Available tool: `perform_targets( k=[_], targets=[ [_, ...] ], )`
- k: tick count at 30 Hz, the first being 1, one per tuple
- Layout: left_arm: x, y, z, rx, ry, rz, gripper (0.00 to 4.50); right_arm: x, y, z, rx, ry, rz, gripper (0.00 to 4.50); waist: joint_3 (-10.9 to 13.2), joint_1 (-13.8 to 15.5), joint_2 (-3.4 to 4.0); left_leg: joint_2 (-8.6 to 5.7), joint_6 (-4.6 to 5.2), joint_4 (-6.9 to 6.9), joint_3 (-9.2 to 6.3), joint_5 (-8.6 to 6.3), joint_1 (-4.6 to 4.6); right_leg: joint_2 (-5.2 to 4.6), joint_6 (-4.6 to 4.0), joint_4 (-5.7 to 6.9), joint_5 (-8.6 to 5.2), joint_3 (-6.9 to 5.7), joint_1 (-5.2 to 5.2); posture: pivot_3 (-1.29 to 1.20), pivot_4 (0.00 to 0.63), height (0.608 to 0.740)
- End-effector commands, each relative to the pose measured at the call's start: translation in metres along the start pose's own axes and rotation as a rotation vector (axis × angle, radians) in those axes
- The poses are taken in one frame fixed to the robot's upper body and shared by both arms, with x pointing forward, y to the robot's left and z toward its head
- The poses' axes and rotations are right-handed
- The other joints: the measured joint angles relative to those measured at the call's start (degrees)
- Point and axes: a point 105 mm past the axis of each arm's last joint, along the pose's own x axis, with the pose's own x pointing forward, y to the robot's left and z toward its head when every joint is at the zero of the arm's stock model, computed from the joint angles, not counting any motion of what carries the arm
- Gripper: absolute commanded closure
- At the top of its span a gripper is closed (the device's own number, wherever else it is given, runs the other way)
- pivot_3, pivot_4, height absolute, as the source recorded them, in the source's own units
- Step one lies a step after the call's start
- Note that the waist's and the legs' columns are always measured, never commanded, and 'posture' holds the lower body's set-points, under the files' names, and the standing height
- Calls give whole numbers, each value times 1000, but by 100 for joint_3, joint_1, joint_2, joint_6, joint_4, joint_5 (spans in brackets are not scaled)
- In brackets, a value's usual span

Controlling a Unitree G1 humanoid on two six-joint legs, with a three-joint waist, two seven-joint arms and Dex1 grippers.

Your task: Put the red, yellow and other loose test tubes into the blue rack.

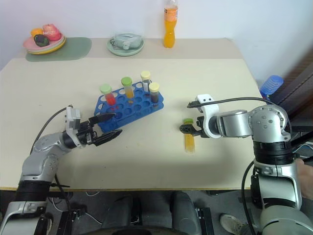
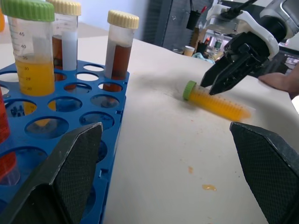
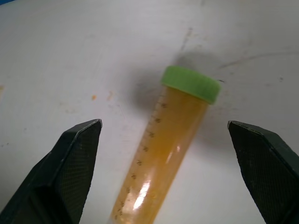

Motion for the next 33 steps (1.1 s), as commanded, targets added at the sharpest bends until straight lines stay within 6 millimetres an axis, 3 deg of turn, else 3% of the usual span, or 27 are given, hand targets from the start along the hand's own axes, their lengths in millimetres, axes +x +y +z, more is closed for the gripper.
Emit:
perform_targets(
  k=[1,13,16,21,22,27,30,33],
  targets=[
    [3,-4,5,20,-19,-17,0,-5,4,9,0,-32,12,99,0,0,0,0,0,0,0,0,-4,0,0,0,0,0,-5,0,150,740],
    [-1,-6,4,21,-20,-9,0,10,8,2,8,13,-13,99,0,-2,0,0,0,1,0,0,-5,0,1,3,0,0,-7,0,150,740],
    [-1,-6,4,21,-20,-7,0,14,8,-2,-11,34,-28,909,0,-4,0,0,0,1,0,0,-5,0,1,3,0,0,-7,0,150,740],
    [-2,-7,5,22,-20,1,0,19,7,-10,-49,60,-66,3430,-4,-20,-3,1,0,1,-1,0,-5,1,1,4,0,0,-7,0,150,740],
    [-2,-7,5,22,-20,3,0,19,7,-10,-67,61,-72,3637,-4,-25,-3,1,0,1,-1,0,-5,1,1,4,0,0,-7,0,150,740],
    [-4,-8,6,24,-19,10,0,10,19,2,-201,-19,-68,3700,-4,-17,-3,1,0,1,-1,0,-4,0,1,5,0,0,-8,0,150,740],
    [-6,-7,6,25,-19,19,0,-4,53,19,-330,-190,109,3700,-4,-7,-2,0,0,1,-1,0,-8,0,1,5,0,0,-12,0,150,740],
    [-9,-5,6,26,-16,25,0,-19,86,23,-415,-290,332,3700,-4,-7,-3,1,1,1,-3,-1,-8,3,1,2,0,0,-13,0,150,740]
  ],
)
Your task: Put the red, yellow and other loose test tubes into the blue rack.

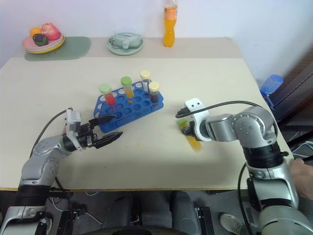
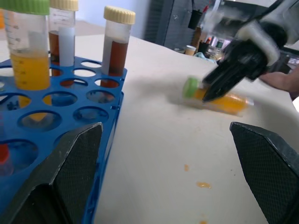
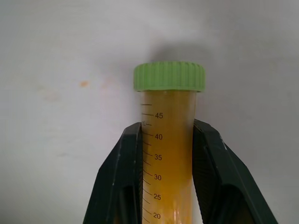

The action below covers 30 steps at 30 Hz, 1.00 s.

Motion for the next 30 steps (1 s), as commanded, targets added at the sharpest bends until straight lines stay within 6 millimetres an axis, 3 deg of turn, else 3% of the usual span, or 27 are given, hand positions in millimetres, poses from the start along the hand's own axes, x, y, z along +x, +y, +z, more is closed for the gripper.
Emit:
perform_targets(
  k=[1,3,6,15,21,30],
  targets=[
    [-5,2,10,30,-23,9,0,-15,40,28,-154,-218,231,3700,0,6,0,0,0,0,-1,0,0,0,0,1,0,0,0,0,150,740],
    [-7,4,11,34,-22,18,0,-19,59,40,-214,-365,369,3700,-1,14,-3,0,0,1,-2,0,1,1,0,1,0,-2,1,0,150,740],
    [-12,7,11,35,-21,40,0,-20,69,58,-316,-575,414,3700,-2,16,-4,-2,0,4,-1,0,1,0,0,1,0,-2,3,0,150,740],
    [-27,17,13,43,-18,108,0,19,85,111,-378,-1009,377,3700,-2,-23,-6,-1,-11,6,1,7,6,3,0,15,0,-2,1,0,150,740],
    [-46,21,12,50,-29,161,0,58,76,117,-417,-1085,256,3700,-1,-19,-4,0,-52,5,2,29,6,4,0,18,0,-3,2,0,150,740],
    [-66,22,12,70,-24,175,0,94,61,106,-434,-1056,172,3700,1,-45,-1,3,-61,3,4,35,11,5,-1,24,0,-3,1,0,150,740]
  ],
)
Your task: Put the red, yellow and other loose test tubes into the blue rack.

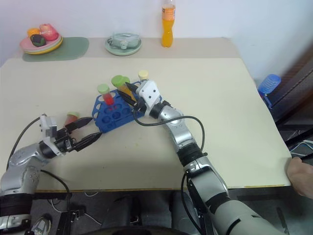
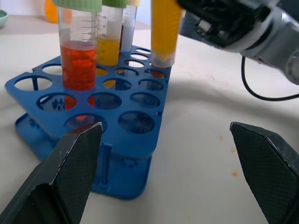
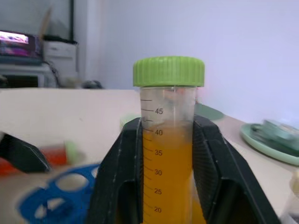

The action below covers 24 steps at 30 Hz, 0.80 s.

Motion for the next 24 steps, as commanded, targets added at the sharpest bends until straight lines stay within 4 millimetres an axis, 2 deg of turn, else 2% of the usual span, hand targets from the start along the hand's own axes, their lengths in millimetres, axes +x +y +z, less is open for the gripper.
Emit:
perform_targets(
  k=[1,12,24],
  targets=[
    [-9,3,13,41,-41,3,0,7,-6,8,-39,-56,-29,3700,0,-3,0,0,-1,0,0,0,1,0,0,1,0,0,0,0,150,740],
    [-10,9,26,46,-106,9,0,2,-4,-6,-24,-43,-28,3700,0,-1,0,1,-3,0,0,2,3,-1,0,4,0,0,2,0,150,740],
    [-10,15,26,52,-124,5,0,-6,14,-19,-10,-24,-11,3700,-2,-1,0,1,-5,-1,1,3,9,-1,0,7,0,0,5,0,150,740]
  ],
)
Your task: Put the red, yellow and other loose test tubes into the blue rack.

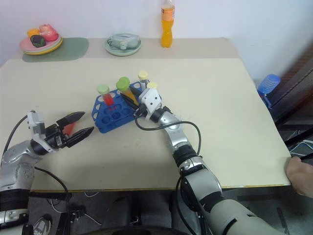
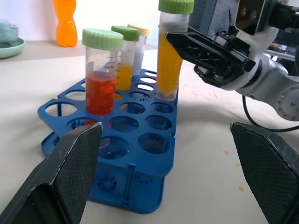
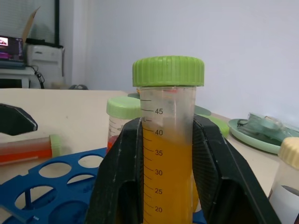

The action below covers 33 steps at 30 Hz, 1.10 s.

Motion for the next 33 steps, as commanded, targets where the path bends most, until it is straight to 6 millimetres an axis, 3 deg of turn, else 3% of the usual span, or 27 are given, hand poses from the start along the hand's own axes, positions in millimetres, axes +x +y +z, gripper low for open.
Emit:
perform_targets(
  k=[1,11,14,18,19,26,29,33],
  targets=[
    [-2,4,13,43,-43,4,0,0,7,-3,-1,9,12,3700,0,2,0,0,0,0,0,0,0,0,0,0,0,0,0,0,150,740],
    [-5,3,10,45,-36,-1,0,-2,-5,-10,80,19,-39,3700,0,1,0,0,0,0,0,0,2,0,0,0,0,0,2,0,150,740],
    [-6,3,10,46,-34,1,0,-4,-7,-9,81,12,-43,2363,0,1,0,0,0,0,0,0,2,0,0,0,0,0,3,0,150,740],
    [-6,3,10,47,-34,2,0,-5,-12,-7,14,16,-69,256,1,-7,2,0,0,0,0,0,2,0,0,0,0,0,2,0,150,740],
    [-6,3,10,46,-32,-2,0,-6,-13,-6,3,19,-68,40,1,-7,2,0,-1,0,0,0,1,0,0,0,0,0,1,0,150,740],
    [-12,7,5,36,-20,30,0,-23,-12,8,-66,25,-21,40,0,12,1,0,0,0,0,0,0,-1,0,0,0,0,2,0,150,740],
    [-13,14,2,37,-33,108,0,-35,-8,15,-98,45,8,40,0,17,1,0,0,0,-1,0,0,-1,0,0,0,0,2,0,150,740],
    [-19,28,11,-19,-100,218,0,-52,-7,17,-172,126,36,40,-1,15,-2,-1,0,0,-2,0,0,-1,0,-1,0,0,2,0,150,740]
  ],
)
